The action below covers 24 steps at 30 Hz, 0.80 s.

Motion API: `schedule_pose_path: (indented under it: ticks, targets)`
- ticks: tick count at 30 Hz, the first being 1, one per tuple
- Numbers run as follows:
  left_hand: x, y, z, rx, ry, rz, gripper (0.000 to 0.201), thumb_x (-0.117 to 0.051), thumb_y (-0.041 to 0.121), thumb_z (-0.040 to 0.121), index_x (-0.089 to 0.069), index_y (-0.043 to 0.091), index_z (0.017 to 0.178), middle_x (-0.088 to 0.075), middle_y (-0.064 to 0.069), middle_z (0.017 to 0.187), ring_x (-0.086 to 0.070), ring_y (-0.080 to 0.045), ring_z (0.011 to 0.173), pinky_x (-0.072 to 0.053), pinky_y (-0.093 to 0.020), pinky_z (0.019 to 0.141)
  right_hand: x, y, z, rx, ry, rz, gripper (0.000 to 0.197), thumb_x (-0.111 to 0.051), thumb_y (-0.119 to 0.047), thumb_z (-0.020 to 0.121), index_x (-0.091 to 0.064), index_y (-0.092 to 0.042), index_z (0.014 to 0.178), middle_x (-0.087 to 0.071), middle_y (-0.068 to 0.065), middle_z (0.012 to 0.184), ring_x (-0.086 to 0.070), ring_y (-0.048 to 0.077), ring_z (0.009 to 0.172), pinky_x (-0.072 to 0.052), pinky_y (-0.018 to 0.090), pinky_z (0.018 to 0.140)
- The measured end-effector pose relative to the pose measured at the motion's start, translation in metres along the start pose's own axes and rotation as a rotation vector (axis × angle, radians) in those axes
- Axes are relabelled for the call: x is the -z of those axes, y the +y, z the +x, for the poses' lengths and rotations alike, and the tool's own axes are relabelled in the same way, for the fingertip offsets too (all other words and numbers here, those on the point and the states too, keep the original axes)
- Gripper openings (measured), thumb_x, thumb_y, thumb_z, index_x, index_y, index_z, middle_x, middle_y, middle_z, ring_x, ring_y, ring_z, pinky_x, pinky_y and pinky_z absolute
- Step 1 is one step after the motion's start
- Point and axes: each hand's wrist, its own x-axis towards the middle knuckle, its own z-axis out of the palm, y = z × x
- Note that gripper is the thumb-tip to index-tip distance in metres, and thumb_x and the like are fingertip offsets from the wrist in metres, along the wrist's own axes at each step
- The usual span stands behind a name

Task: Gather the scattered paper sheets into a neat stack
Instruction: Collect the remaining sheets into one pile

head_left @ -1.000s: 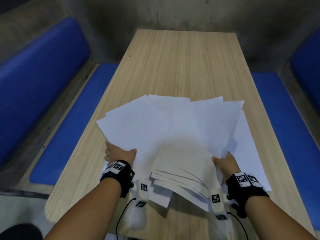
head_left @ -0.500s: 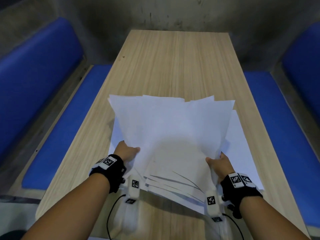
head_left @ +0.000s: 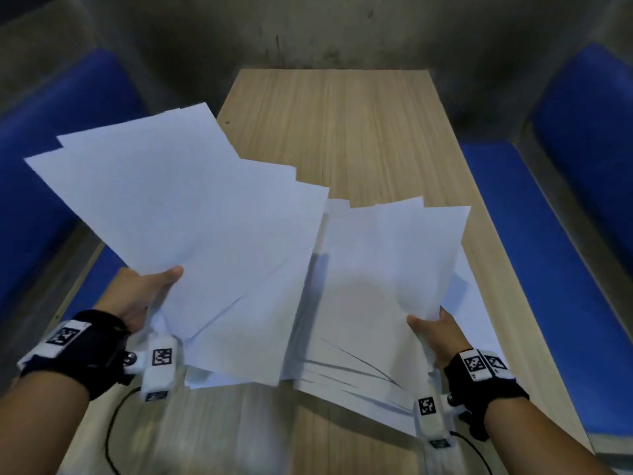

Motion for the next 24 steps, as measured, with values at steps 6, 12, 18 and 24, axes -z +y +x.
schedule_pose_path:
  ticks: [6,12,18,24]
  targets:
    - [-0.089,-0.051,-0.049,-0.016,-0.165,0.098,0.048,-0.068,0.000,0.083,-0.054,0.002,0.128,-0.060,-0.011,0.129,-0.058,-0.028,0.118,-0.041,-0.040,0.104,-0.020,-0.009,-0.011,0.019,-0.101,0.176,0.070,-0.061,-0.046,0.083,-0.038,-0.014,0.141,-0.043,-0.001,0.144,-0.043,0.022,0.132,-0.034,0.032,0.103]
    - [-0.117,-0.087,-0.055,-0.008,-0.324,0.181,0.052,-0.052,0.029,0.094,-0.040,0.031,0.144,-0.055,0.004,0.140,-0.052,-0.021,0.128,-0.037,-0.045,0.111,-0.024,0.007,0.000,-0.055,-0.019,0.039,0.072,-0.063,-0.029,0.087,-0.028,-0.010,0.146,-0.037,0.008,0.151,-0.039,0.032,0.135,-0.034,0.051,0.105]
    - [-0.101,-0.065,-0.030,0.084,-0.272,0.346,0.038,-0.041,0.019,0.101,-0.051,0.022,0.137,-0.061,-0.002,0.127,-0.055,-0.028,0.119,-0.043,-0.042,0.101,-0.017,0.010,0.005,0.007,-0.026,0.105,0.050,-0.062,-0.019,0.088,-0.046,-0.007,0.134,-0.056,0.007,0.132,-0.053,0.027,0.122,-0.039,0.042,0.106]
    - [-0.132,-0.075,-0.026,-0.031,-0.471,0.592,0.038,-0.049,0.012,0.096,-0.055,0.010,0.134,-0.058,-0.006,0.135,-0.052,-0.024,0.127,-0.037,-0.043,0.111,-0.029,0.006,-0.002,0.021,-0.152,0.257,0.055,-0.077,-0.025,0.072,-0.052,-0.018,0.121,-0.060,-0.007,0.112,-0.059,0.014,0.103,-0.047,0.033,0.096]
